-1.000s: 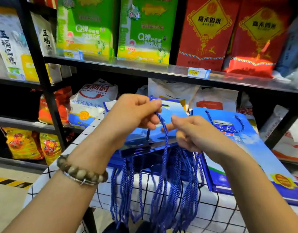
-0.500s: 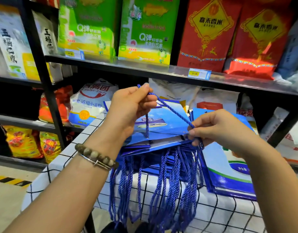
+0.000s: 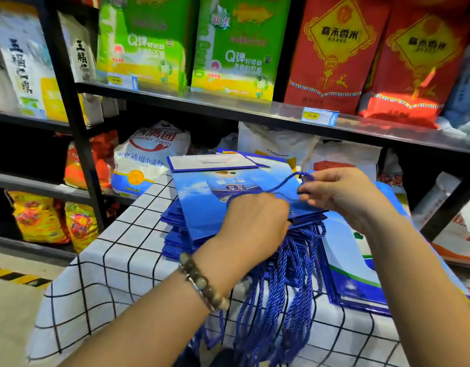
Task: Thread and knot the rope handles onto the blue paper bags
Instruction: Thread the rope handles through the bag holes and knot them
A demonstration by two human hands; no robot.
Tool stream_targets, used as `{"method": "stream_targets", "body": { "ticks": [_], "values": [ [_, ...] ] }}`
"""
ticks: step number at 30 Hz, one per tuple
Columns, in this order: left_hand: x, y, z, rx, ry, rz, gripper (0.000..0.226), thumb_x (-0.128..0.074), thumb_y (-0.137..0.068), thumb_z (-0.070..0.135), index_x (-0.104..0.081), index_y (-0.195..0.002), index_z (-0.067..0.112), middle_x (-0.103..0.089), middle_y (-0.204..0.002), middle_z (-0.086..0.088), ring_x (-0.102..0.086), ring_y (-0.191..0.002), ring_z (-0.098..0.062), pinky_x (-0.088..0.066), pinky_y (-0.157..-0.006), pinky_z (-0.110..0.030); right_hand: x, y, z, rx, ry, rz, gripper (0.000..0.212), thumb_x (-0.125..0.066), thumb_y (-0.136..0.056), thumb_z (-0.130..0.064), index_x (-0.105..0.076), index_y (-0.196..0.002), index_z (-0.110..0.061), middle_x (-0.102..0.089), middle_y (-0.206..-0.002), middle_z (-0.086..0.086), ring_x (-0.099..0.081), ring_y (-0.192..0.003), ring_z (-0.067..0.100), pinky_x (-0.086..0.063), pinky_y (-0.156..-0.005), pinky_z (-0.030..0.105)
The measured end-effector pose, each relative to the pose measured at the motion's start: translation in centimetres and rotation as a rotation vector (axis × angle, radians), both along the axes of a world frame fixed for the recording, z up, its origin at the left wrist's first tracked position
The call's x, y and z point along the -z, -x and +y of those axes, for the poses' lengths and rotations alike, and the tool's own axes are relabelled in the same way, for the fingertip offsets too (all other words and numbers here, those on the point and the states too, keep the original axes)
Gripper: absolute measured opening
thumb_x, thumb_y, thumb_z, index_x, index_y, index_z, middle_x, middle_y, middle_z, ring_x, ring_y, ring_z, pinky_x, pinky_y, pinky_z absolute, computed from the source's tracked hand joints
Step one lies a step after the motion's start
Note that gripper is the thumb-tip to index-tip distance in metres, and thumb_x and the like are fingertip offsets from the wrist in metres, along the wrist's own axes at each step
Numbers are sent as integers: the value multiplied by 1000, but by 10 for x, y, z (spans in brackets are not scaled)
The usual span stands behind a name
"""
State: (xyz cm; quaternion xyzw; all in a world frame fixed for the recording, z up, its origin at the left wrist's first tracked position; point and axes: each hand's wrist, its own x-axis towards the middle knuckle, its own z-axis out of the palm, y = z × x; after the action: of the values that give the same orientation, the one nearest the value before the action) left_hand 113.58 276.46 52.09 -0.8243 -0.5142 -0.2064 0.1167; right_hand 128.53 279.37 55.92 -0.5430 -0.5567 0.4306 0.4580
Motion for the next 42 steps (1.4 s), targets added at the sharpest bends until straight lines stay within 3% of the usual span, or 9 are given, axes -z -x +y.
{"method": "stream_targets", "body": {
  "ticks": [3,6,10,15,27,31,34,39,42],
  "values": [
    [8,9,-3,27,-52,10,13,-45,-94,24,-57,-98,21,-61,-101,-2,-58,-96,-27,-31,-62,-31,1,-2,-8,-87,10,-65,20,-59,-78,14,-60,-94,3,-67,-68,10,-67,-54,12,-56,-57,18],
    [14,19,-15,57,-27,-39,22,-41,-94,28,-60,-104,22,-63,-106,2,-60,-97,-24,-36,-62,-29,0,2,-22,-156,-21,-159,23,-62,-74,15,-58,-86,-5,-64,-65,9,-67,-54,14,-55,-54,18],
    [24,34,-28,124,-96,-113,27,-44,-79,32,-68,-72,23,-69,-70,7,-66,-60,-17,-47,-38,-25,-2,14,-37,-223,-118,-287,26,-69,-69,12,-55,-73,-11,-60,-50,-1,-63,-48,11,-46,-44,16],
    [28,38,-35,149,-155,-157,31,-41,-80,30,-69,-70,20,-69,-69,6,-67,-60,-17,-49,-39,-26,1,23,-42,-257,-159,-324,26,-70,-70,8,-56,-71,-13,-61,-47,-2,-61,-44,6,-41,-40,14],
    [22,41,-34,88,-126,-164,35,-38,-78,38,-68,-68,24,-67,-61,7,-61,-47,-18,-44,-34,-25,3,25,-43,-344,-268,-629,33,-74,-71,-3,-59,-70,-32,-65,-63,-12,-60,-60,-4,-44,-61,7],
    [6,41,-37,41,0,-201,27,-45,-83,43,-69,-82,30,-69,-77,8,-65,-70,-15,-49,-53,-29,3,21,-54,-377,-370,-857,16,-61,-85,-21,-63,-92,-36,-63,-84,-29,-61,-86,-7,-45,-75,11],
    [-3,50,-32,-23,99,-291,22,-50,-86,48,-63,-101,37,-67,-101,12,-57,-98,-10,-43,-74,-28,8,23,-60,-397,-342,-912,32,-54,-87,-16,-59,-111,-35,-64,-100,-23,-59,-99,-2,-47,-86,23],
    [-10,46,-40,-89,101,-340,15,-56,-81,47,-50,-78,34,-57,-83,13,-56,-86,-11,-29,-64,-27,16,26,-55,-322,-359,-880,34,-53,-90,-12,-58,-119,-29,-68,-110,-11,-59,-108,6,-46,-92,33],
    [2,42,-51,-71,-27,-309,26,-50,-76,46,-64,-64,27,-68,-80,13,-65,-76,-15,-39,-70,-26,17,27,-54,-294,-373,-890,36,-50,-91,-13,-55,-121,-32,-68,-110,-10,-58,-109,9,-46,-91,37]
  ]
}}
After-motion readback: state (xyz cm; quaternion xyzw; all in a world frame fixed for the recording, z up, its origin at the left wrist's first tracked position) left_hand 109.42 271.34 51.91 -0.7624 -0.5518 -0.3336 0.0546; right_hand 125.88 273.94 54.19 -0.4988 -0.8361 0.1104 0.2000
